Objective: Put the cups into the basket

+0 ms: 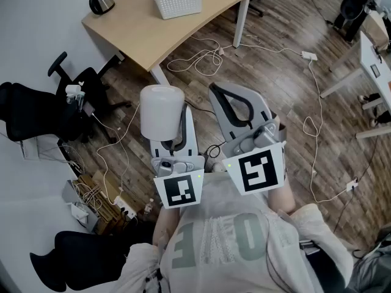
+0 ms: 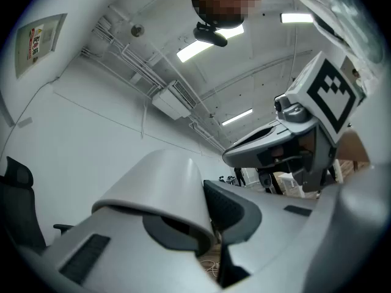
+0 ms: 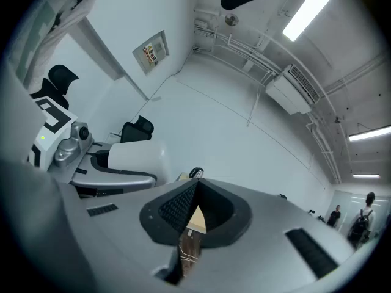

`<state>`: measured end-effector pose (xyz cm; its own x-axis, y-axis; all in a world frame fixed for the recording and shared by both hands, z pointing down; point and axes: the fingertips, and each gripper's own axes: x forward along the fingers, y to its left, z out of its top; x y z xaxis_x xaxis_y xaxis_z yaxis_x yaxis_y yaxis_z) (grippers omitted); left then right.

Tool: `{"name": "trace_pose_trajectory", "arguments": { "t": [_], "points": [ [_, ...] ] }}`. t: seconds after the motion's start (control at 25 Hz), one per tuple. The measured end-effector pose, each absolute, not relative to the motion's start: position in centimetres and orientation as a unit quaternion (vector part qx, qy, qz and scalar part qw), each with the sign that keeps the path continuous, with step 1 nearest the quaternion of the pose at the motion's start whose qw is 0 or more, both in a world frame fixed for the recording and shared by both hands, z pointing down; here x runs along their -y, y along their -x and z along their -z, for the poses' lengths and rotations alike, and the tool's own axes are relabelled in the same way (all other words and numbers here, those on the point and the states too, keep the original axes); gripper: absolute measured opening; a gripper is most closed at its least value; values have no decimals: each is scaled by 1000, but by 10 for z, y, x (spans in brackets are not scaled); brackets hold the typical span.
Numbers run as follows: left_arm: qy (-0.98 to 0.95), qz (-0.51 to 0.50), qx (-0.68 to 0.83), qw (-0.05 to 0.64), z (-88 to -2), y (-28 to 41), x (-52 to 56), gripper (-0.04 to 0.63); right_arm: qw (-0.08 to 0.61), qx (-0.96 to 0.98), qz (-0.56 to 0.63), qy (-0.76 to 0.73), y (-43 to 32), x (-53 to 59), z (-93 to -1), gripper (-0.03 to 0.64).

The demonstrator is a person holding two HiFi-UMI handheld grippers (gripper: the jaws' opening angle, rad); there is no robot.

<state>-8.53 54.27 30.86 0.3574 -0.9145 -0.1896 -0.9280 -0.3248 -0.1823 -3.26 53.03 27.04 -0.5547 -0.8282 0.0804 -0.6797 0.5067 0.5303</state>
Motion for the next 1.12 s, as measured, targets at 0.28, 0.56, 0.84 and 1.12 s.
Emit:
{"name": "trace_pose_trajectory", "arguments": {
  "t": [0.28,0.56,0.84,1.12],
  "points": [
    [813,-25,-567,129,-308,84,-542,48,149,852,224,-450,28,-530,-267,-3],
    [809,-20,-575,123,-310,86,-539,48,137,859,205,-449,17,-527,-272,-3],
    [791,-1,-601,118,-315,106,-541,48,116,869,170,-451,9,-523,-279,-2],
    [766,-8,-629,129,-307,133,-528,48,125,882,149,-429,20,-508,-300,-2]
  ]
}}
